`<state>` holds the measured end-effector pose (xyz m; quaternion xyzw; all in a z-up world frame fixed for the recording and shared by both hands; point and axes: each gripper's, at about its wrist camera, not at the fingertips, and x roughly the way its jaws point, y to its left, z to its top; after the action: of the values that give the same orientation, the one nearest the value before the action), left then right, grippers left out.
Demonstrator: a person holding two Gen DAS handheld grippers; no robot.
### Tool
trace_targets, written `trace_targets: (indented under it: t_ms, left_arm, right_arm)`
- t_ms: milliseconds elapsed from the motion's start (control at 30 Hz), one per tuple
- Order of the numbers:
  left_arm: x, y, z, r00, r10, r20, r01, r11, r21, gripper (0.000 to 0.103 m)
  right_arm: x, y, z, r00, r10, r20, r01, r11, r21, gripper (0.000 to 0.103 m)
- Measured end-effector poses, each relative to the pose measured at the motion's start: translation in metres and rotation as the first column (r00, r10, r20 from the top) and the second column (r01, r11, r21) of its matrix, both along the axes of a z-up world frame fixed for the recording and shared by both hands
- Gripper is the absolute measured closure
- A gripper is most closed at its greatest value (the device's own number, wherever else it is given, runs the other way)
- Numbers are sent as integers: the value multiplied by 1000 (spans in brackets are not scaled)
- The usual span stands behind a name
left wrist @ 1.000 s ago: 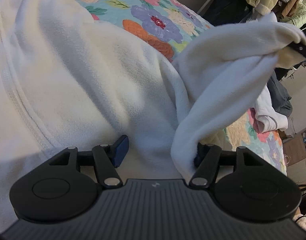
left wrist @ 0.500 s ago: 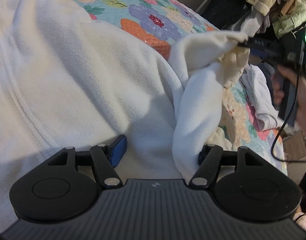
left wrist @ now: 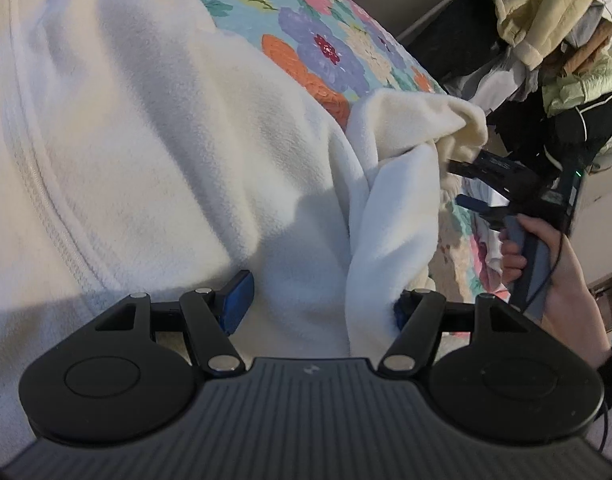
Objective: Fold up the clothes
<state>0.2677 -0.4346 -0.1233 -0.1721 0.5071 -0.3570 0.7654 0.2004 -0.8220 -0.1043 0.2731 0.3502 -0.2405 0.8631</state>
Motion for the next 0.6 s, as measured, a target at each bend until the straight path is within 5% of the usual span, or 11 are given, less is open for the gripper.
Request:
trace_targets:
  t_ms: [67, 100, 133, 167, 367, 533, 600]
  left_arm:
    - [0, -1, 0, 1000, 0, 2, -1, 1000, 1, 38]
    - [0, -1, 0, 1000, 0, 2, 0, 1000, 0, 38]
    - [-1, -1, 0, 1000, 1, 0, -1, 1000, -3, 38]
    - [0, -1, -1, 1000, 1, -2, -1, 1000, -6, 37]
    - [1, -3, -1, 1000, -2, -1, 2, 1000, -9, 37]
    - [-1, -3, 0, 1000, -2, 15, 2, 1000, -5, 36]
    - [-3, -5, 1, 1000, -5, 31, 5, 1000, 9, 36]
  right_arm:
    - [12, -1, -7, 999, 21, 26, -21, 1000, 8, 25]
    - [18, -3, -7, 998, 44, 46, -44, 999, 5, 35]
    - [24, -4, -5, 995, 67, 69, -67, 998, -4, 82]
    - [30, -5, 0, 993, 79, 92, -77, 997, -22, 92]
    - [43, -5, 53, 958, 84, 273, -47, 989, -137, 84]
    - [35, 16, 66, 982, 95, 165, -54, 969, -240, 32]
    - [23, 22, 65, 989, 60, 135, -22, 962, -271, 25]
